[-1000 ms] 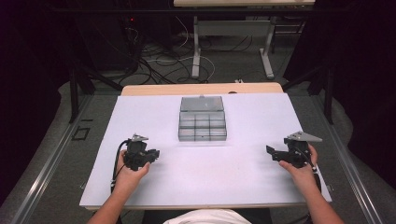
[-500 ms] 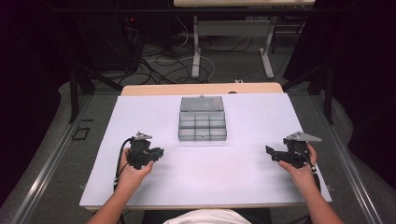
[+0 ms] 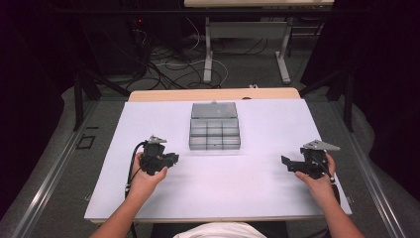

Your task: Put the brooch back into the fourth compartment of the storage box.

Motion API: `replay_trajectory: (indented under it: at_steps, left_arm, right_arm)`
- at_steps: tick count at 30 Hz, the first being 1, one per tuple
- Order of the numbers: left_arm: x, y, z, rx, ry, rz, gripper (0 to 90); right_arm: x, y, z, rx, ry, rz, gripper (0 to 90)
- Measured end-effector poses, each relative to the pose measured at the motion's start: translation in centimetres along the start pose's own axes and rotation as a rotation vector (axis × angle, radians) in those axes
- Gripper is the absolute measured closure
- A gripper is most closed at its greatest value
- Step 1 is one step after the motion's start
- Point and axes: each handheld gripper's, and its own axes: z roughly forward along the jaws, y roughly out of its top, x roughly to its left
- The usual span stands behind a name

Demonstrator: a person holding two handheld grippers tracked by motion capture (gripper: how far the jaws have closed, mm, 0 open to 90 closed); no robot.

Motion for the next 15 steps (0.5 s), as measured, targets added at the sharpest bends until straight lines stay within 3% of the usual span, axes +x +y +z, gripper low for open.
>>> replay_trajectory:
  at_steps: [15]
  left_arm:
    - [-0.5, 2.4, 0.0, -0.002, -0.010, 0.002, 78.1]
  right_arm:
    - [0.2, 0.1, -0.1, -0.009, 0.007, -0.001, 11.0]
